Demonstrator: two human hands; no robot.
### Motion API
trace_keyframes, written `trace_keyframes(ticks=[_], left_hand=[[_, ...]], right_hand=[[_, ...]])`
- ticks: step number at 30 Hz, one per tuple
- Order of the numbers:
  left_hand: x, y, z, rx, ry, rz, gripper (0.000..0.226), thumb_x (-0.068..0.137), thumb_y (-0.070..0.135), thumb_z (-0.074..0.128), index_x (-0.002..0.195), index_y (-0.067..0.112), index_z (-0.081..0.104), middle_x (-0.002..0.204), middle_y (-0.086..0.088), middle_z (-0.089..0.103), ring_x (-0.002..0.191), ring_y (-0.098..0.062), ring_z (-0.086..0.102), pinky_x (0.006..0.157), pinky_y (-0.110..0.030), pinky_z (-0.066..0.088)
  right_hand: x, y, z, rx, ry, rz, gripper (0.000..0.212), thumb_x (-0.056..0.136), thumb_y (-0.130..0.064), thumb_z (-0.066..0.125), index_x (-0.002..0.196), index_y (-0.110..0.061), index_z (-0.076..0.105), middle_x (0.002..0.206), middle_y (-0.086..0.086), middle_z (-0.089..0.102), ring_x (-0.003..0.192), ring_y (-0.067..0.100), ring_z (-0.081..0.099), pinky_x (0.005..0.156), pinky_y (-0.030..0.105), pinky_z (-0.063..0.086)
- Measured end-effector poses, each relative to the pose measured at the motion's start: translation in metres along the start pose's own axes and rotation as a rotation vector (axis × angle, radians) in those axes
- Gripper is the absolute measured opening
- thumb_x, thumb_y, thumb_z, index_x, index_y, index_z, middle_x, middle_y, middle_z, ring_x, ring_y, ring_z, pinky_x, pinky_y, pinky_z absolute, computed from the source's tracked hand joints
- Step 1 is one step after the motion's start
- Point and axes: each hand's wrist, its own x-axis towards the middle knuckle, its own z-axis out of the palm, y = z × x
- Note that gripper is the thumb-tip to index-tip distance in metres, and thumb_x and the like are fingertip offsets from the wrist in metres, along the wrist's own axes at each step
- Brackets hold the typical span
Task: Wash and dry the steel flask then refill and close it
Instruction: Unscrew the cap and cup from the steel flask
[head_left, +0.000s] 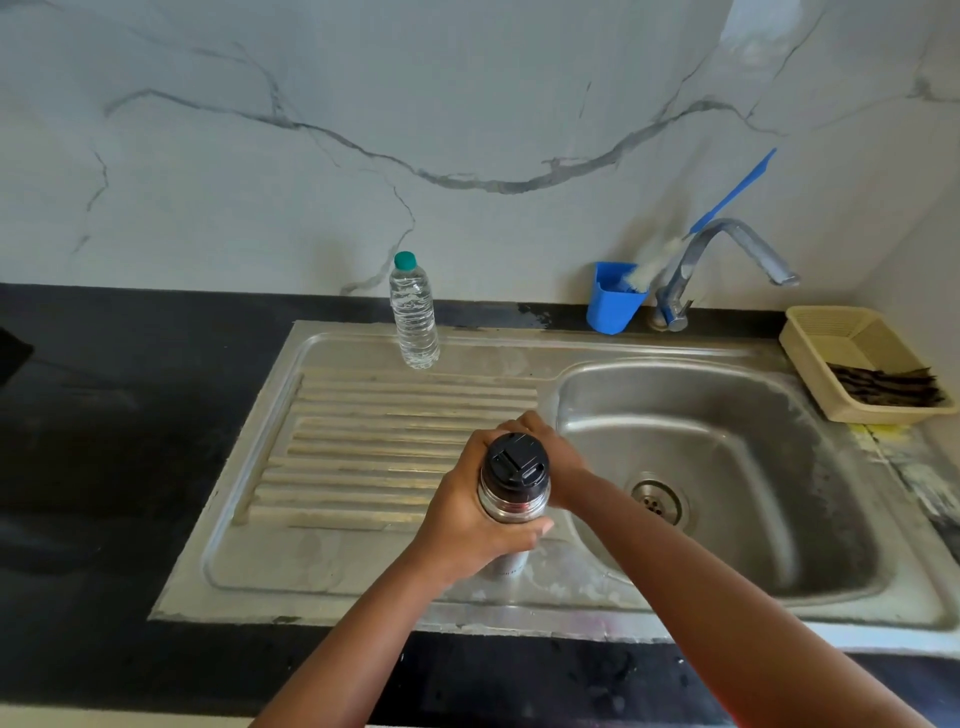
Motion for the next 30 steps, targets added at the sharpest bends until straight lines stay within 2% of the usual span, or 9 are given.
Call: trace_keyframes(ticks=[3, 6, 9, 11, 15, 17, 19, 23, 30], left_hand=[[-0.001, 0.0, 0.001, -0.017, -0.002, -0.001, 0.073, 0.061, 0.012, 0.09, 0.12, 0.029, 0.05, 0.107, 0.006, 0.068, 0.1, -0.018, 0.068, 0.091, -0.046, 0.055], [-0.001, -0.001, 0.001, -0.021, -0.002, -0.009, 0.073, 0.061, 0.015, 0.09, 0.121, 0.026, 0.05, 0.108, 0.004, 0.069, 0.1, -0.02, 0.068, 0.092, -0.049, 0.054], [0.0, 0.0, 0.001, -0.016, -0.004, -0.016, 0.07, 0.061, 0.017, 0.09, 0.116, 0.035, 0.05, 0.105, 0.01, 0.069, 0.098, -0.016, 0.067, 0.09, -0.043, 0.054], [0.0, 0.0, 0.001, -0.024, -0.003, -0.018, 0.07, 0.061, 0.019, 0.09, 0.115, 0.038, 0.05, 0.105, 0.009, 0.068, 0.099, -0.018, 0.067, 0.091, -0.046, 0.054], [0.0, 0.001, 0.002, -0.068, -0.004, -0.042, 0.07, 0.059, 0.023, 0.089, 0.117, 0.041, 0.054, 0.111, 0.001, 0.068, 0.102, -0.02, 0.068, 0.089, -0.05, 0.055], [-0.002, 0.004, 0.001, -0.066, -0.023, -0.055, 0.064, 0.058, 0.016, 0.086, 0.108, 0.042, 0.056, 0.098, 0.004, 0.068, 0.086, -0.017, 0.069, 0.074, -0.043, 0.056], [-0.002, 0.005, -0.001, -0.043, -0.04, -0.055, 0.066, 0.058, 0.011, 0.085, 0.112, 0.034, 0.054, 0.09, 0.005, 0.068, 0.08, -0.019, 0.068, 0.069, -0.044, 0.056], [0.001, 0.008, -0.005, -0.018, -0.075, -0.047, 0.062, 0.06, 0.014, 0.086, 0.112, 0.029, 0.056, 0.095, 0.002, 0.07, 0.09, -0.019, 0.069, 0.078, -0.043, 0.058], [0.005, 0.008, -0.005, -0.008, -0.092, -0.054, 0.057, 0.059, 0.012, 0.086, 0.1, 0.041, 0.059, 0.095, 0.008, 0.071, 0.096, -0.019, 0.069, 0.085, -0.049, 0.057]], right_hand=[[-0.006, -0.004, -0.005, 0.071, -0.008, 0.021, 0.049, 0.086, -0.029, 0.066, 0.127, -0.04, 0.041, 0.13, -0.002, 0.043, 0.12, 0.025, 0.048, 0.097, 0.04, 0.047], [-0.026, -0.018, -0.046, 0.265, 0.127, 0.076, 0.055, 0.091, -0.025, 0.067, 0.141, -0.025, 0.045, 0.14, 0.005, 0.042, 0.126, 0.025, 0.042, 0.108, 0.042, 0.04], [-0.053, -0.045, -0.119, 0.593, 0.276, 0.102, 0.026, 0.094, -0.036, 0.062, 0.11, -0.015, 0.064, 0.105, 0.003, 0.066, 0.092, 0.015, 0.063, 0.086, 0.036, 0.053], [-0.073, -0.064, -0.158, 0.684, 0.226, 0.056, 0.045, 0.094, -0.056, 0.05, 0.092, -0.014, 0.066, 0.079, 0.001, 0.069, 0.07, 0.013, 0.065, 0.074, 0.036, 0.055], [-0.112, -0.1, -0.195, 0.351, 0.139, -0.027, 0.07, 0.074, -0.087, 0.038, 0.084, -0.022, 0.062, 0.079, -0.006, 0.06, 0.072, 0.013, 0.058, 0.067, 0.031, 0.048], [-0.121, -0.112, -0.188, -0.008, 0.154, -0.002, 0.073, 0.07, -0.087, 0.037, 0.092, -0.021, 0.057, 0.087, -0.008, 0.054, 0.074, 0.014, 0.051, 0.063, 0.03, 0.04], [-0.118, -0.117, -0.176, -0.171, 0.251, -0.039, 0.062, 0.079, -0.076, 0.041, 0.095, -0.017, 0.056, 0.087, -0.003, 0.055, 0.072, 0.02, 0.054, 0.06, 0.029, 0.034], [-0.107, -0.103, -0.165, -0.105, 0.475, -0.284, 0.047, 0.074, -0.06, 0.049, 0.068, -0.013, 0.053, 0.059, -0.003, 0.05, 0.047, 0.016, 0.037, 0.049, 0.024, 0.024], [-0.095, -0.09, -0.179, -0.111, 0.38, -0.553, 0.046, 0.08, -0.054, 0.056, 0.069, -0.01, 0.054, 0.061, 0.0, 0.051, 0.05, 0.018, 0.037, 0.05, 0.024, 0.022]])
